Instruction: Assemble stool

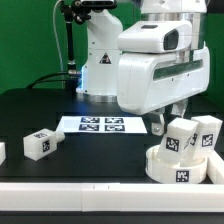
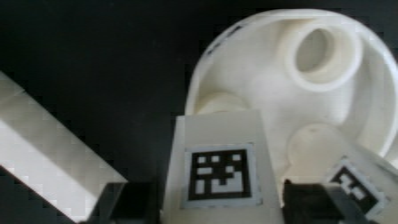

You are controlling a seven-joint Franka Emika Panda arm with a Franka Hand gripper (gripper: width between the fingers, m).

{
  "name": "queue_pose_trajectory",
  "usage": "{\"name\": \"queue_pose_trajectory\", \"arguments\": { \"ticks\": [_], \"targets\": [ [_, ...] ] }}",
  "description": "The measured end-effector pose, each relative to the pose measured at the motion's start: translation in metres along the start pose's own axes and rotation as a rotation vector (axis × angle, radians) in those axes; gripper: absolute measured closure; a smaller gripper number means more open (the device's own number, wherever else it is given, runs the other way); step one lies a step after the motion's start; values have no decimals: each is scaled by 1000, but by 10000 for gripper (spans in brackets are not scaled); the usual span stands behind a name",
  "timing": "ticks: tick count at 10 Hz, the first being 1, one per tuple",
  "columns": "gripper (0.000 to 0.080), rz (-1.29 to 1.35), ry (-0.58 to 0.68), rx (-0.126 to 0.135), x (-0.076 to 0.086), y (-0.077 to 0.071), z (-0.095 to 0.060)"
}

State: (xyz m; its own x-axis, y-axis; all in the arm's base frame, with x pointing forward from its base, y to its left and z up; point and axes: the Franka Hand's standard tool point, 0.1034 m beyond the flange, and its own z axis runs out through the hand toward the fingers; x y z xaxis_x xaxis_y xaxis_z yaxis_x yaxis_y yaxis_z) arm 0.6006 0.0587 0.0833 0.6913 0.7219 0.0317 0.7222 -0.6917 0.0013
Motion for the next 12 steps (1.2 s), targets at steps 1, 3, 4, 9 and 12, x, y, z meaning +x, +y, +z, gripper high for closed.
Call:
{"name": "queue_pose_trajectory", "arguments": {
  "ticks": [1, 3, 4, 9, 12],
  "targets": [
    [465, 0, 0, 0, 0, 0, 0],
    [465, 7, 0, 0, -1, 1, 0],
    [465, 35, 0, 0, -1, 1, 0],
    [465, 357, 4, -1, -1, 1, 1],
    [463, 680, 26, -9, -2, 1, 3]
  ]
}}
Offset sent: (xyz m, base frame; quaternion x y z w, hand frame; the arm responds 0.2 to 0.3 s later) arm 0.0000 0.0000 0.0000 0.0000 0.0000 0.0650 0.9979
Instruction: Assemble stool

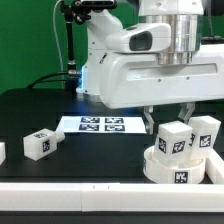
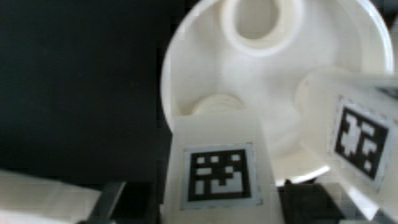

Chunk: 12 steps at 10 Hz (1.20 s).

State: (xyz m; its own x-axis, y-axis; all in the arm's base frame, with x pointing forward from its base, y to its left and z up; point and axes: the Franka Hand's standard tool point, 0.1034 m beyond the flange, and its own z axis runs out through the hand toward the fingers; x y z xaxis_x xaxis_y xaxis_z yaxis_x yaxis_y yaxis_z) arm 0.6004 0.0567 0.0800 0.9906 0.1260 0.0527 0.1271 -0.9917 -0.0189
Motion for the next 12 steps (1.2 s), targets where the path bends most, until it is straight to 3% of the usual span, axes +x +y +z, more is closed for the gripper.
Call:
{"name": "queue_pose_trajectory", "arguments": {
  "ticks": [8, 12],
  "targets": [
    [463, 798, 4, 18, 1, -29, 2],
    [463, 1075, -6, 41, 1, -32, 2]
  ]
}}
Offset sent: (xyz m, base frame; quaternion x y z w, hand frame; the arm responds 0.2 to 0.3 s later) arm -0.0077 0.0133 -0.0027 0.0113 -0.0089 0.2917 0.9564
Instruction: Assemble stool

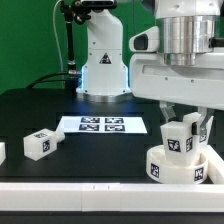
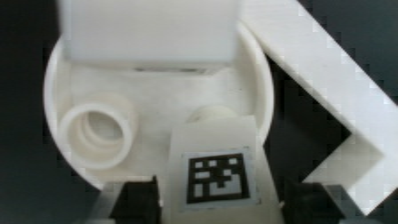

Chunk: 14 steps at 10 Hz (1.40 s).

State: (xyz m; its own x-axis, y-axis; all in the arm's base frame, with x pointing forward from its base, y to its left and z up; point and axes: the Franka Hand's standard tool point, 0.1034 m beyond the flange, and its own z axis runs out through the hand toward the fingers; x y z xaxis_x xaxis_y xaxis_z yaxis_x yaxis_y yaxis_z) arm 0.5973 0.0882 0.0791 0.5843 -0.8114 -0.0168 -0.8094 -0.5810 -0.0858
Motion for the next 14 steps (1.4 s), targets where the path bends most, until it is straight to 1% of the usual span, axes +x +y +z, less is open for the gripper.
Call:
{"name": "queue_pose_trajectory", "arguments": {
  "ticks": [2, 4, 5, 6, 7, 8, 9, 11, 14],
  "targets": [
    [463, 99, -7, 5, -1, -1, 0],
    [463, 265, -23, 15, -3, -2, 0],
    [463, 430, -36, 27, -5, -4, 0],
    [463, 500, -39, 26, -8, -6, 0],
    [463, 640, -46, 23, -13, -7, 2],
    [463, 821, -65, 35, -16, -11, 3],
    [463, 872, -74, 38, -16, -11, 3],
    [463, 1129, -108, 34, -21, -13, 4],
    [463, 1205, -151, 37, -29, -17, 5]
  ]
}}
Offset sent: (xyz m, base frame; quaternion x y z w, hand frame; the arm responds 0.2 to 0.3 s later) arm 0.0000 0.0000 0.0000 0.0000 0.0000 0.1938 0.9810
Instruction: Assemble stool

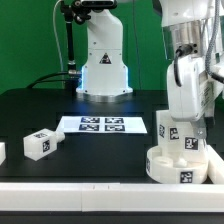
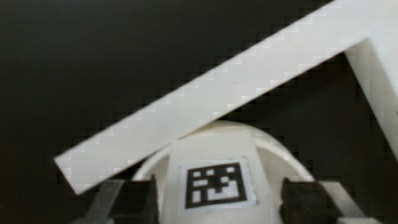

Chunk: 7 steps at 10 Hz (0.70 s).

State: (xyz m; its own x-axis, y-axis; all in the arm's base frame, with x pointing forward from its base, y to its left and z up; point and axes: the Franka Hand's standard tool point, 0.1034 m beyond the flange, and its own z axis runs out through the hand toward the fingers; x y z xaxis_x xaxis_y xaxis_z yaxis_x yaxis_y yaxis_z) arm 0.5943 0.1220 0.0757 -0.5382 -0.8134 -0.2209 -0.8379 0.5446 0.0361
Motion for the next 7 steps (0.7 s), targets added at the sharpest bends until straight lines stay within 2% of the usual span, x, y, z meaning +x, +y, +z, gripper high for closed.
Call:
{"name": "queue_pose_trajectory", "arguments": {
  "ticks": [1, 2, 3, 4, 5, 6, 7],
  "targets": [
    [463, 10, -6, -2, 0, 0, 0],
    [390, -20, -7, -2, -1, 1, 0],
    [390, -24, -7, -3, -1, 1, 0],
    [220, -25, -7, -4, -1, 1, 0],
    [220, -60, -6, -20, -3, 2, -2],
    [163, -88, -14, -23, -7, 2, -8],
    [153, -118, -23, -16, -10, 0, -15]
  ]
}}
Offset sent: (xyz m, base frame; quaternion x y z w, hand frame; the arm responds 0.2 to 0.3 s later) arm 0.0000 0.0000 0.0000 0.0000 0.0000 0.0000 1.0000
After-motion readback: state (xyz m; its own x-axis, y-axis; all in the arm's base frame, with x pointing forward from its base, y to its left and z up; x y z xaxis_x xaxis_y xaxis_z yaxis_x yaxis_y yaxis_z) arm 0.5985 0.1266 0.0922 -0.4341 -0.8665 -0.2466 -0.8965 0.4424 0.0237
